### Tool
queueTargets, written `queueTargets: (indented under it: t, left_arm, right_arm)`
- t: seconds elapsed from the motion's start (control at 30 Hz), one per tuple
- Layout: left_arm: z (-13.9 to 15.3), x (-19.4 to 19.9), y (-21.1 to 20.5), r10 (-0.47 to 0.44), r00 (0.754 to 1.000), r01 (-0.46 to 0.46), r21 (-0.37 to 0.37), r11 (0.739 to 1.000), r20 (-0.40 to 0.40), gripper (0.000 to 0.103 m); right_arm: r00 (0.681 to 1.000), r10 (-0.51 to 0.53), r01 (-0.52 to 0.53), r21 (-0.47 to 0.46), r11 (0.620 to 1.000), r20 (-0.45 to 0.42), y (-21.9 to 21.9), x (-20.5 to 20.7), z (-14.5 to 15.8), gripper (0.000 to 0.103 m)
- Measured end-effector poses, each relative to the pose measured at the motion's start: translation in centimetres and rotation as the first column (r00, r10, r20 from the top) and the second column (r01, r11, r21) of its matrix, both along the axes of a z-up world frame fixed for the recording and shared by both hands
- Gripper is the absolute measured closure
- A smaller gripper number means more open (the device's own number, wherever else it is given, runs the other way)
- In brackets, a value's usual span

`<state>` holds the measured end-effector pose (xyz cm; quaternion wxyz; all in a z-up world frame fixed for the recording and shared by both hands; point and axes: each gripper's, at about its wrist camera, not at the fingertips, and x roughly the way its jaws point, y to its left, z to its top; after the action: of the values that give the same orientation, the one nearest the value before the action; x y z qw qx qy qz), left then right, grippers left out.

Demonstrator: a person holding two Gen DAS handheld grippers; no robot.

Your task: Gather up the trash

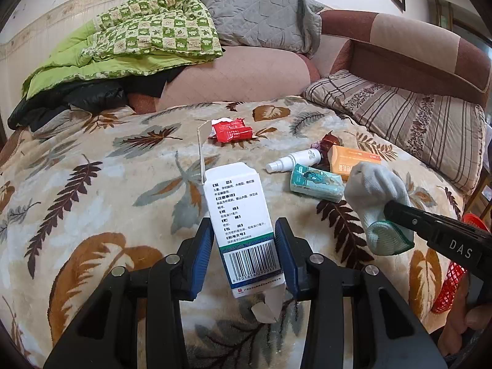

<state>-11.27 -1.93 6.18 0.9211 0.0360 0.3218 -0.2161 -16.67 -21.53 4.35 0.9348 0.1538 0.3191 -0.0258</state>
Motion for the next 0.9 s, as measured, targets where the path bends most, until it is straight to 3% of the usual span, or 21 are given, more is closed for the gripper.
queueTargets:
  t: [0.9]
  left_arm:
    - [-0.17, 0.04, 0.21, 0.002, 1.000, -0.002, 0.005, 1.000, 0.008, 0.063]
  right_arm:
    - [1.000, -0.013, 0.013, -0.008, 1.000, 0.009, 0.02, -0.35, 0.19, 0.096]
